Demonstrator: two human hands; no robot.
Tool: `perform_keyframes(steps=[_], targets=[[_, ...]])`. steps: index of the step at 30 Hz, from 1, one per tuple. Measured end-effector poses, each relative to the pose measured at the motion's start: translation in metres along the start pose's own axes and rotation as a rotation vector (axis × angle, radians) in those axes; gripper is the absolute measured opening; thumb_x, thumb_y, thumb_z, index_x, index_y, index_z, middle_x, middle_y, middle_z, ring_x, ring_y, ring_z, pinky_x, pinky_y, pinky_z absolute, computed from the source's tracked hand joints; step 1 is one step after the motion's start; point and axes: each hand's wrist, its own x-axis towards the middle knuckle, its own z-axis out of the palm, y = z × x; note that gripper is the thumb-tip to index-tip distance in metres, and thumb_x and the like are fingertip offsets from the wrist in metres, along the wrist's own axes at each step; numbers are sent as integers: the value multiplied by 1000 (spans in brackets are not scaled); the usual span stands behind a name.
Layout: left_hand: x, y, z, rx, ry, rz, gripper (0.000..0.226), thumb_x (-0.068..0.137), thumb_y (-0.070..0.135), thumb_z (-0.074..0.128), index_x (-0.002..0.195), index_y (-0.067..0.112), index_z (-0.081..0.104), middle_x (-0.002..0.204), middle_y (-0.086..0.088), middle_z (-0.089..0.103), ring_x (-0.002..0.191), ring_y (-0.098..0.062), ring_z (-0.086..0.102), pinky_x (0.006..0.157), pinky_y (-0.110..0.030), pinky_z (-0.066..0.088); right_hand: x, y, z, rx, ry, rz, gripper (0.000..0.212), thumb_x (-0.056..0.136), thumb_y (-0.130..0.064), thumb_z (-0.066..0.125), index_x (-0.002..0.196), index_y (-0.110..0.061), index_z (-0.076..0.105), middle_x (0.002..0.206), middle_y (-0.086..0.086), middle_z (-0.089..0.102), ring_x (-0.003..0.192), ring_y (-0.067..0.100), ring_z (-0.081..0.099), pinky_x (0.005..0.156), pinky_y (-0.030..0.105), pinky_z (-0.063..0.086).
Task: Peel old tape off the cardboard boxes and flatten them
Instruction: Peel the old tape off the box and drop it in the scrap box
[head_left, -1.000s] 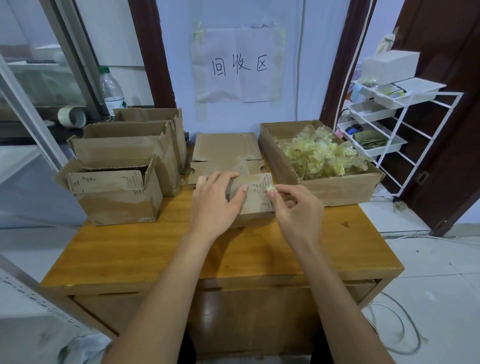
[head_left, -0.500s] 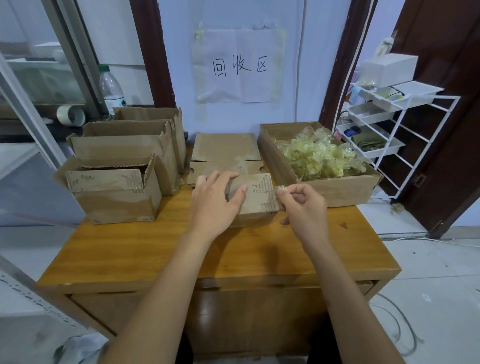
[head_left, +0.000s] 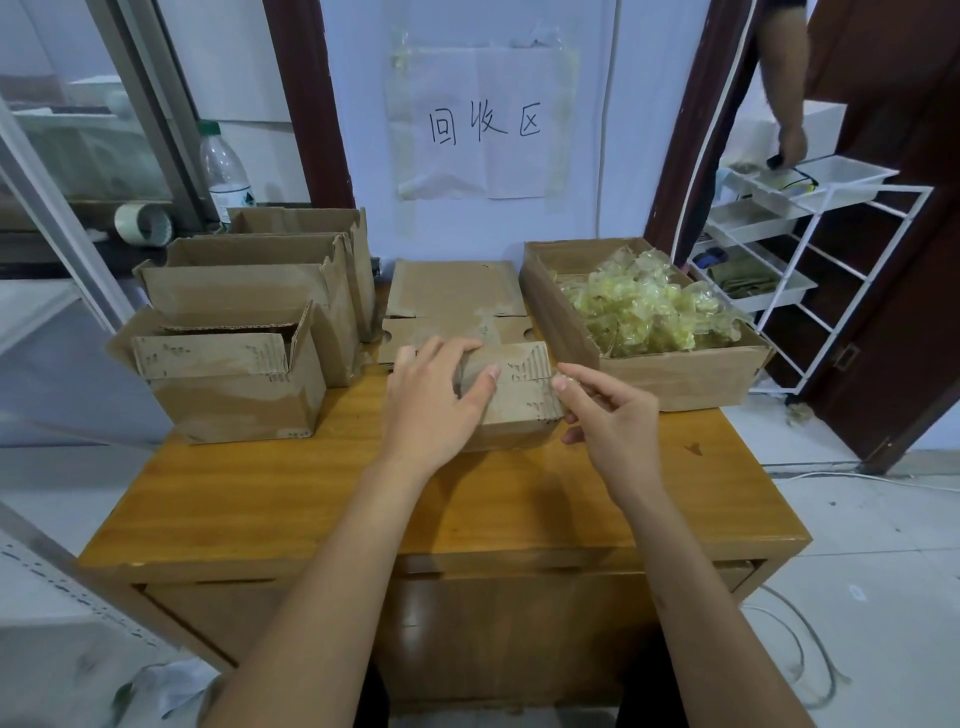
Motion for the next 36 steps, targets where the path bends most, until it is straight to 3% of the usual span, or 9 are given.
perform_keyframes(steps=[10,14,18,21,23,26,31,33,36], targets=[[-2,0,1,-1,6,1,42,101,55,54,137,34,58,129,13,57,123,-15,42,101,-42,45,12,1,-1,-15,-25,47,14,90,-24,80,94,-10,81,60,-7,69,49,8,60,47,24,52],[-1,0,1,5,6,-1,42,101,55,54,137,33,59,131,12,58,124,-16,43,101,-42,47,13,2,2,-70,15,22,19,90,-31,80,88,-12,80,64,-4,72,46,12,59,45,30,50],[1,-3,-1,-37,2,-9,41,101,53,56,137,33,60,133,12,59,124,-15,42,102,-41,45,1,7,10,-193,73,-126,22,98,-39,69,104,-22,83,63,-12,67,53,15,59,50,38,52],[4,-7,-3,-65,-10,-15,41,101,53,56,137,33,60,135,12,58,124,-13,40,99,-37,43,-10,13,15,-208,51,-155,32,102,-40,64,126,-23,75,87,-12,67,75,18,66,60,49,59],[4,-11,-5,-88,-31,1,40,102,52,55,138,34,59,134,13,57,123,-10,38,97,-35,40,-13,14,17,-194,40,-140,37,102,-36,64,136,-19,69,104,-10,67,90,15,68,68,43,62],[0,-16,-9,-119,-49,31,40,103,54,51,139,36,57,134,14,56,124,-9,37,101,-37,41,-17,7,19,-235,40,-205,40,102,-32,65,138,-15,66,110,-6,66,95,7,64,73,21,55],[-2,-22,-24,130,-58,118,54,104,63,23,144,39,51,146,13,53,139,-17,35,121,-50,22,-19,-3,30,-318,40,-321,40,97,-35,68,132,-15,70,105,-6,64,90,9,63,72,30,57],[2,-18,-31,236,-82,163,49,108,56,24,145,38,50,150,12,49,144,-17,32,126,-53,10,-18,-6,34,-331,43,-355,37,98,-25,70,133,-11,69,102,-3,63,86,8,61,70,26,56],[9,-4,-36,156,-198,143,40,111,41,35,149,39,47,152,13,48,146,-15,33,127,-49,6,-18,-11,41,-362,15,-404,38,99,-17,69,136,-7,67,98,-2,60,83,8,57,66,19,51]])
